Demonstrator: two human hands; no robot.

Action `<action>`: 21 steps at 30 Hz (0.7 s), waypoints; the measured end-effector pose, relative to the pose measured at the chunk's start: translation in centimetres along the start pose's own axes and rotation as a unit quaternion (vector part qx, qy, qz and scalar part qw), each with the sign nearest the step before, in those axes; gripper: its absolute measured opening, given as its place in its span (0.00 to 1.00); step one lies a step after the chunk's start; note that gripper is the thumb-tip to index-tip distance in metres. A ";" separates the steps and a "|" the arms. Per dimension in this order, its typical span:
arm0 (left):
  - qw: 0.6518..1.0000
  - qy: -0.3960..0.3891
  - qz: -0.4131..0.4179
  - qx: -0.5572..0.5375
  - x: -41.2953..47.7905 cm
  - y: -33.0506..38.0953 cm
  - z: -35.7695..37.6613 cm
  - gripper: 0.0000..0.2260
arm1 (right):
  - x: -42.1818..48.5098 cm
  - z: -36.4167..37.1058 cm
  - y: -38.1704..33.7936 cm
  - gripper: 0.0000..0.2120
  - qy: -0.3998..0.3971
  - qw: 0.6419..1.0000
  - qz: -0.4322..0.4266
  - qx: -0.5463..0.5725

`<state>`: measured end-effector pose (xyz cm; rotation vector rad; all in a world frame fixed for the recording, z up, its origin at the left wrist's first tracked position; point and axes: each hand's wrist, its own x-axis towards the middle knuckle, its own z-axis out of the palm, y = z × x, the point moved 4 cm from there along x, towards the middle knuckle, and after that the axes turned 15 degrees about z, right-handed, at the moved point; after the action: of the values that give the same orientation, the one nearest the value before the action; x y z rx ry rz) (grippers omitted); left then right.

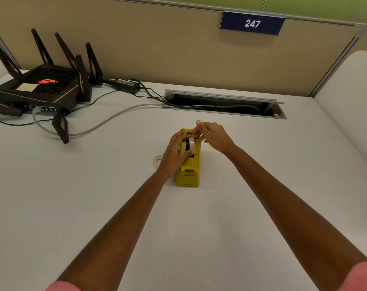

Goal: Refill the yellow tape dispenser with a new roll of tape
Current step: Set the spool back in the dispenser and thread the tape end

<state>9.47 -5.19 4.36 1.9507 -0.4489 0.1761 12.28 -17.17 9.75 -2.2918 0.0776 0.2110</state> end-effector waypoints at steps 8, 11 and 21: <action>1.000 -0.001 0.005 0.004 0.0 -0.1 0.0 0.26 | -0.3 0.3 0.1 0.11 0.008 0.996 -0.057 -0.066; 1.000 0.001 0.003 0.003 0.0 -0.2 0.1 0.27 | 0.0 0.4 0.1 0.09 0.026 0.997 -0.045 -0.049; 1.000 -0.003 0.002 -0.012 -0.3 -0.5 -0.4 0.25 | -0.1 1.5 -0.2 0.11 0.059 0.997 -0.012 -0.058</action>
<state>9.42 -4.59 3.94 1.9273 -0.4568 0.1676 12.01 -15.92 8.89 -2.4189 0.1004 0.0696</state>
